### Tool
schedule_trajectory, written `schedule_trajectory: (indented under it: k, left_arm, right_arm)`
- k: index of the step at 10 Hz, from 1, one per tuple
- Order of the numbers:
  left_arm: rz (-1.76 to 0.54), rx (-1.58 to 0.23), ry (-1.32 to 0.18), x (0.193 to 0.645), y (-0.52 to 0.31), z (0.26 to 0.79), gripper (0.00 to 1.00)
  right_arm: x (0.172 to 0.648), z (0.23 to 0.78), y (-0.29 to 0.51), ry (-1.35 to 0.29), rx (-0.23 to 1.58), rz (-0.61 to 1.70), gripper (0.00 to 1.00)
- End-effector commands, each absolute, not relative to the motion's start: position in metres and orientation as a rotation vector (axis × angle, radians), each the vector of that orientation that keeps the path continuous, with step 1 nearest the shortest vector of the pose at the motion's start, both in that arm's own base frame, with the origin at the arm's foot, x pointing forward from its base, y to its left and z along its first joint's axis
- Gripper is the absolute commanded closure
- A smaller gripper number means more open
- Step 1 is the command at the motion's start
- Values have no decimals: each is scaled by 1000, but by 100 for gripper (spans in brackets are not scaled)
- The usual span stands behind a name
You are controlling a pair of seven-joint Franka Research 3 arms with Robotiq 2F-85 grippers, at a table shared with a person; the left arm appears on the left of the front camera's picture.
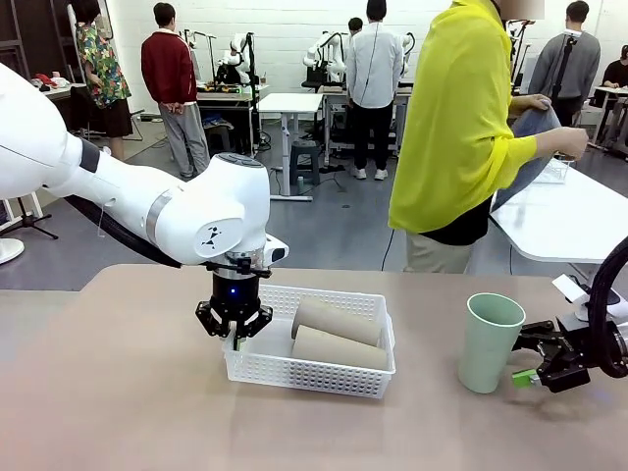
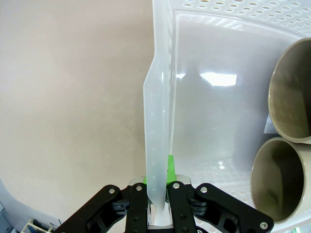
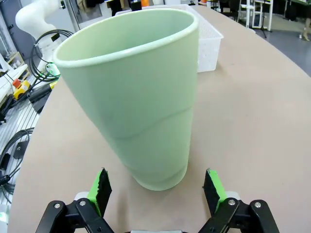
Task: Clean and organize the cups into the basket.
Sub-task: Pick up the Reusable plastic cup from the right side of the table and stack it inside the Organizing basket in the center of the table.
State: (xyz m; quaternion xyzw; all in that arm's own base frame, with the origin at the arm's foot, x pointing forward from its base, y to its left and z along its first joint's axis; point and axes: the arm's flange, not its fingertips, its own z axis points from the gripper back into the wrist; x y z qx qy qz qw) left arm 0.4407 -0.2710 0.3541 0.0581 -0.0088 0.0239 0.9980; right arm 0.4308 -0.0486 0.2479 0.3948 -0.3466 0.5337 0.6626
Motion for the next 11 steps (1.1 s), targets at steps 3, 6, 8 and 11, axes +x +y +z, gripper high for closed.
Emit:
schedule_trajectory:
  k: [3, 6, 8, 11]
  left_arm:
    - [40, 125, -11, 440, -269, 351, 100]
    - [40, 125, -11, 440, -269, 351, 100]
    - [40, 125, -11, 440, -269, 351, 100]
    - [40, 125, -11, 440, -269, 351, 100]
  right_arm:
    - [447, 243, -31, -789, 899, 1183, 0]
    - [452, 242, -20, -787, 905, 1196, 0]
    - [458, 239, -9, -785, 908, 1213, 0]
    - [461, 236, 2, -785, 969, 1242, 0]
